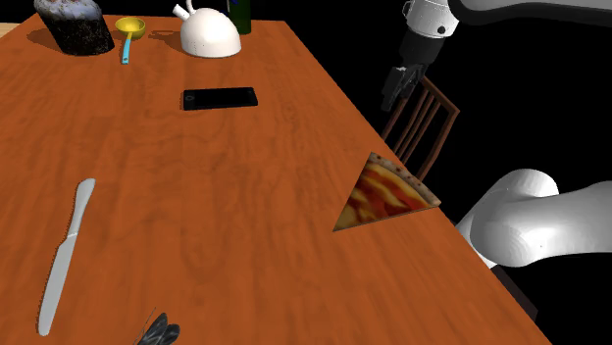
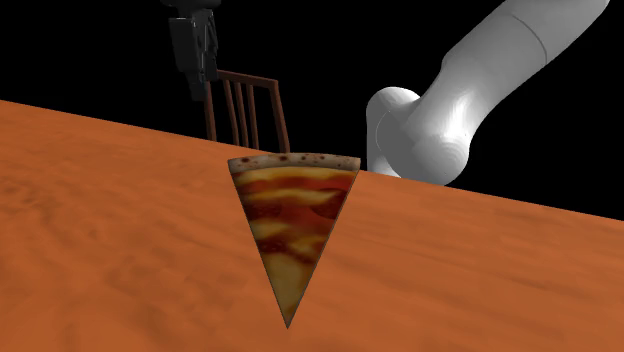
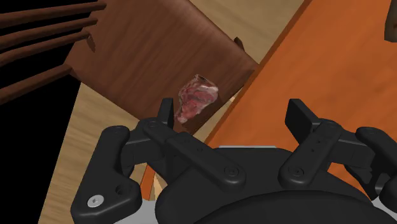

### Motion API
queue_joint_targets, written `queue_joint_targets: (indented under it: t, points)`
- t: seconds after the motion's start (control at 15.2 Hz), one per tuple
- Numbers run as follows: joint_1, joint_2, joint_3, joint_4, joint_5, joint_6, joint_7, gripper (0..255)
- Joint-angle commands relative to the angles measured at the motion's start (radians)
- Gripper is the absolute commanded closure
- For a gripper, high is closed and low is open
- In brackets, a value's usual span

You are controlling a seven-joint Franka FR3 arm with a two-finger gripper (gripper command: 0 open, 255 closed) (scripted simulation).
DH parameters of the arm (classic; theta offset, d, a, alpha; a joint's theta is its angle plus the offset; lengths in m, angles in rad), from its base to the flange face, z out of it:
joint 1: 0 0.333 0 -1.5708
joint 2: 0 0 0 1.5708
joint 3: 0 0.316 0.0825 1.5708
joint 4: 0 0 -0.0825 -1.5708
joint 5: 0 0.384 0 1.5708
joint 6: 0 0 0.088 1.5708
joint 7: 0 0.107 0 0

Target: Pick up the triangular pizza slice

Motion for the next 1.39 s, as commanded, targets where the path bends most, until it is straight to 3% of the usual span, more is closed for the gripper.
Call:
queue_joint_targets:
  t: [0.0,0.86,1.32]
  points:
    - [0.0,0.0,0.0,0.0,0.0,0.0,0.0,0]
    - [0.157,-0.175,0.127,-0.067,0.26,-0.24,0.112,0]
    - [0.164,-0.202,0.14,-0.159,0.277,-0.178,0.107,0]
